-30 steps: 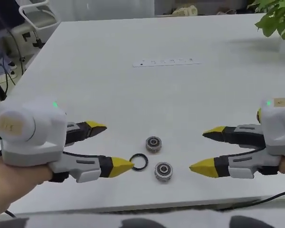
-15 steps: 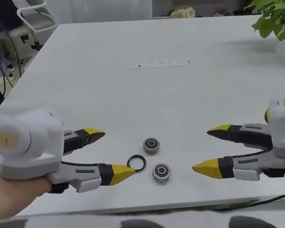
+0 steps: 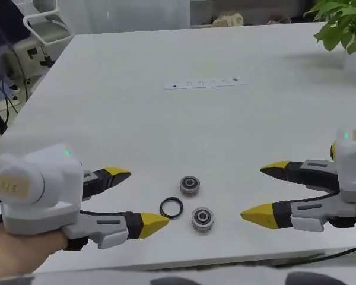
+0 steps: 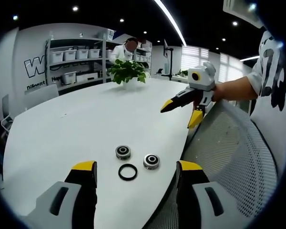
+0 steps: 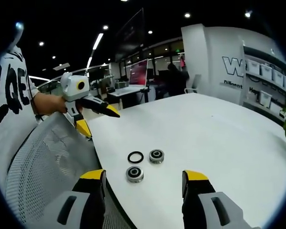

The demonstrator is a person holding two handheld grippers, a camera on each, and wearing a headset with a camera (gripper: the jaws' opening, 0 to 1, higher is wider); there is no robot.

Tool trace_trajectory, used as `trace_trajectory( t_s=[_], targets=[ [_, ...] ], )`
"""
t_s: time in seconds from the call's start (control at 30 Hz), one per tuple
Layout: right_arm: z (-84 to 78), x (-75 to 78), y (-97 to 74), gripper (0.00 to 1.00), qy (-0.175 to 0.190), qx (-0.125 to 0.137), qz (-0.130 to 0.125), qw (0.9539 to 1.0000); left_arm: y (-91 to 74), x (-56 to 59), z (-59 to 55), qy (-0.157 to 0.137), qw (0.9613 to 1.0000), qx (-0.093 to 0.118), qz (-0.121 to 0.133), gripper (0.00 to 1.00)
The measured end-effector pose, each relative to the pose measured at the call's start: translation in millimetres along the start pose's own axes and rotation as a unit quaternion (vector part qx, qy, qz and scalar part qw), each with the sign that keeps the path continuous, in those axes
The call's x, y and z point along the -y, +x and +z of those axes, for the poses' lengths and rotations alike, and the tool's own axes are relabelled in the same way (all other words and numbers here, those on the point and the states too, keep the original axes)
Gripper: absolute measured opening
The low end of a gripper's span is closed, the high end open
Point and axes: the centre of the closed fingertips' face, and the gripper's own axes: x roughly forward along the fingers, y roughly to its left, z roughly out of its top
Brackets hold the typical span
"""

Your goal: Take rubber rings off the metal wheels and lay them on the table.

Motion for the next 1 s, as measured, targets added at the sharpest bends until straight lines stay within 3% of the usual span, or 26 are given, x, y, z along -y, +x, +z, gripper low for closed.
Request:
trace_trajectory(
  t_s=[1.0],
  targets=[
    [-6.6, 5.8, -0.5, 0.63, -0.024, -0.017, -0.023, 0.9993, -3.0, -7.1, -9.5, 0.007, 0.9994, -0.018, 0.027, 0.65]
  ],
)
